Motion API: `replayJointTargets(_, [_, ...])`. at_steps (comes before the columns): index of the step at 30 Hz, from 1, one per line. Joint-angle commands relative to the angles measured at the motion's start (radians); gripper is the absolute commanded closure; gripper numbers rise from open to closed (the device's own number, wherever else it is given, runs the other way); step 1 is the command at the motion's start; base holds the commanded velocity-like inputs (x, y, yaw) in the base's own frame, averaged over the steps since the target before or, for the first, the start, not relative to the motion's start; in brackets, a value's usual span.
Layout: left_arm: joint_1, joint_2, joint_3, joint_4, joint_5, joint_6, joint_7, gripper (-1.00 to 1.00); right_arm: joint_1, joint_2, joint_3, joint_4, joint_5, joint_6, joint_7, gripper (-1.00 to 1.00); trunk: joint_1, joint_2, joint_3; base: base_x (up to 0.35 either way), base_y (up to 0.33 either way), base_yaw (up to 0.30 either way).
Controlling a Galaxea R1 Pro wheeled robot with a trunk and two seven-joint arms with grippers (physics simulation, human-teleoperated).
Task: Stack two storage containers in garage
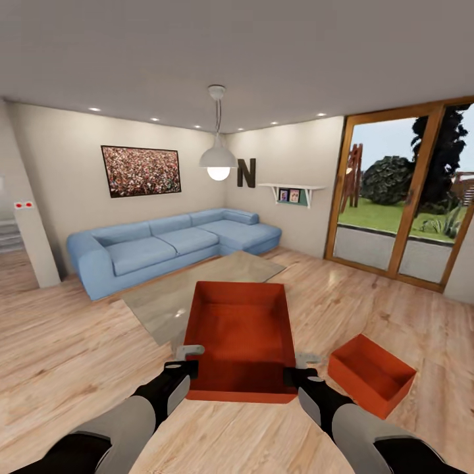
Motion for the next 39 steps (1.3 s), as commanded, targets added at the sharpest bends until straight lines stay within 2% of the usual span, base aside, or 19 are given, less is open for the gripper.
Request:
replayJointTargets(1, [-0.001, 0.000, 0.008, -0.005, -0.023, 0.005, 0.019, 1.00, 0.000, 0.003, 0.011, 0.003, -0.019, 0.000, 0.002, 1.00, 0.000, -0.001, 0.000, 0.000, 0.000, 0.277])
replayJointTargets(39, [-0.001, 0.000, 0.008, -0.005, -0.023, 0.005, 0.019, 1.00, 0.000, 0.003, 0.011, 0.003, -0.019, 0.000, 0.002, 1.00, 0.000, -0.001, 0.000, 0.000, 0.000, 0.277])
